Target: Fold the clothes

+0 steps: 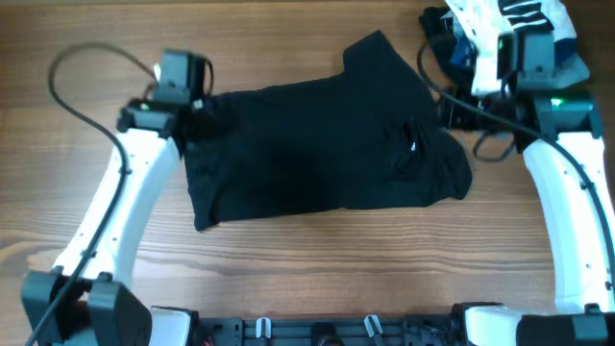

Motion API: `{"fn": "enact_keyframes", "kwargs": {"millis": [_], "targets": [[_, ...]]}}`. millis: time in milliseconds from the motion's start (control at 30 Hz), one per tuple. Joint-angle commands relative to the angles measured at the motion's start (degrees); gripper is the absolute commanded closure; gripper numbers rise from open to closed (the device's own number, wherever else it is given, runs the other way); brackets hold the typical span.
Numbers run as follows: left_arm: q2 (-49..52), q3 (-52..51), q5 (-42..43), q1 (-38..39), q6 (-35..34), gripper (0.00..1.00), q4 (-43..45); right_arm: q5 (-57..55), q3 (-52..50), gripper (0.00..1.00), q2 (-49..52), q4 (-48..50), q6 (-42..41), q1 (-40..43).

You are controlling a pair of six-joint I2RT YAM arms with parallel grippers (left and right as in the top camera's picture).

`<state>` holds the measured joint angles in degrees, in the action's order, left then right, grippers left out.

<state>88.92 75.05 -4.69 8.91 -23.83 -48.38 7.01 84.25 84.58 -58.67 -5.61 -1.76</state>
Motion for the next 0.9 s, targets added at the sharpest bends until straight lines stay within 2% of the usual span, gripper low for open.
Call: {"fn": "enact_keyframes", "kwargs": {"millis": [0,167,333,567,867], "targets": [[1.0,9.3,2.8,-3.9,5.8,0.00,0.2,3.4,6.7,0.34,4.2,8.1,6.7,0.1],[7.4,12.3,5.5,-9.5,7.2,0.01,2.3,3.3,10.7,0.33,12.5,20.9,12.1,0.1],[19.8,12.4,8.3,-11.5,9.2,0.01,11.3,4.7,10.7,0.32,22.3,30.8,14.6,-0.5],[31.7,14.4,7.2,-11.4,10.0,0.02,16.4,5.5,10.7,0.31,28.5,32.4,14.6,-2.3],[34.0,14.3,5.1,-11.4,10.2,0.06,19.5,5.5,10.7,0.32,31.8,35.1,14.5,-2.6]]}}
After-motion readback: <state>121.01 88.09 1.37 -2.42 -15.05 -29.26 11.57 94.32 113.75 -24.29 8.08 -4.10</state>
